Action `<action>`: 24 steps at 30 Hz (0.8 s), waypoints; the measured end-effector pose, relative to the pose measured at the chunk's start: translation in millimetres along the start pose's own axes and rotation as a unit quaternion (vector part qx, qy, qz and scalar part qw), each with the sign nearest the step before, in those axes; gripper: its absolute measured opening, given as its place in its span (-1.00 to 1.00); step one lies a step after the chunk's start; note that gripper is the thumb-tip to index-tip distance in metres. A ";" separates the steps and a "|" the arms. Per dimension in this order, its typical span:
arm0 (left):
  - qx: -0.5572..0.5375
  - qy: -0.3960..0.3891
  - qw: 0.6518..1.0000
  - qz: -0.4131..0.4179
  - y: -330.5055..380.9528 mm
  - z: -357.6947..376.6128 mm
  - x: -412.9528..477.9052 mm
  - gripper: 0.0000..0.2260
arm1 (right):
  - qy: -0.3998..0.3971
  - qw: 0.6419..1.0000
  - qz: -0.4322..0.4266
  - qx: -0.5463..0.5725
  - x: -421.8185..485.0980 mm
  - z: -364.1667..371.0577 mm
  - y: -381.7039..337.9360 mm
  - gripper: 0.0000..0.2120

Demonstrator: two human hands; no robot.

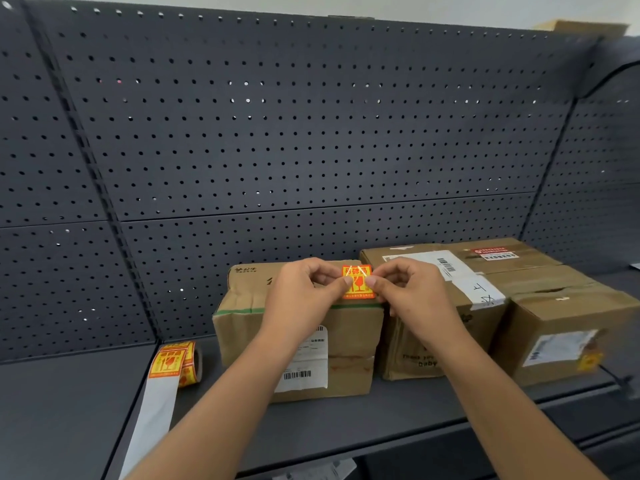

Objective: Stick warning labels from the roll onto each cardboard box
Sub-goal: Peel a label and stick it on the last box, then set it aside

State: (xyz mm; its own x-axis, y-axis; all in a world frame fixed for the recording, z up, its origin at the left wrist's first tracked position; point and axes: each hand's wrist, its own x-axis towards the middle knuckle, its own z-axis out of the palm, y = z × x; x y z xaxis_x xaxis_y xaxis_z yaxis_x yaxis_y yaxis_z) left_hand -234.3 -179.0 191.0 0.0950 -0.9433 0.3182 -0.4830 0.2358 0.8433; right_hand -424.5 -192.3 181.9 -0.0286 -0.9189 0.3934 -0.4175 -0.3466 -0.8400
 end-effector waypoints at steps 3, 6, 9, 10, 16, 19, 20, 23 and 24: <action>0.018 -0.005 1.000 0.005 1.5 5.1 2.5 -0.87 | 0.002 1.000 0.006 -0.001 3.0 -3.4 4.6 -0.91; 0.035 -0.009 0.999 0.007 2.1 7.4 4.5 -0.87 | -0.003 1.000 0.009 -0.009 4.6 -5.1 7.7 -0.90; 0.053 -0.010 0.999 0.001 1.1 9.6 3.8 -0.87 | -0.010 1.000 0.010 -0.028 4.9 -3.4 11.7 -0.88; 0.058 -0.010 0.998 0.001 0.3 10.2 3.4 -0.87 | -0.015 0.999 0.012 -0.031 4.8 -2.2 12.3 -0.89; 0.070 -0.009 0.998 0.001 -1.8 10.7 4.5 -0.86 | -0.012 0.999 0.022 -0.028 4.5 1.8 12.3 -0.92; 0.086 -0.011 0.996 0.002 -2.4 12.5 4.7 -0.84 | -0.012 0.999 0.025 -0.035 3.9 2.6 13.9 -0.92; 0.090 -0.009 0.996 0.003 -2.6 13.3 4.8 -0.84 | -0.011 0.999 0.026 -0.037 3.6 3.1 14.4 -0.91; 0.098 -0.005 0.995 0.005 -2.7 14.4 5.1 -0.84 | -0.007 0.999 0.025 -0.034 2.8 4.6 15.6 -0.92; 0.100 -0.005 0.995 0.005 -2.8 14.6 5.2 -0.84 | -0.006 0.999 0.024 -0.035 2.4 5.3 15.7 -0.92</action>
State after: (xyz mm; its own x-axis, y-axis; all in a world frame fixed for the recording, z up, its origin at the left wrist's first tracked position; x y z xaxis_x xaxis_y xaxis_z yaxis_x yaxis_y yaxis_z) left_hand -245.1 -188.0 184.0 0.0817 -0.9434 0.3215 -0.6471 0.1951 0.7370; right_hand -426.3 -200.9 167.6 -0.0388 -0.9363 0.3491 -0.4786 -0.2893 -0.8290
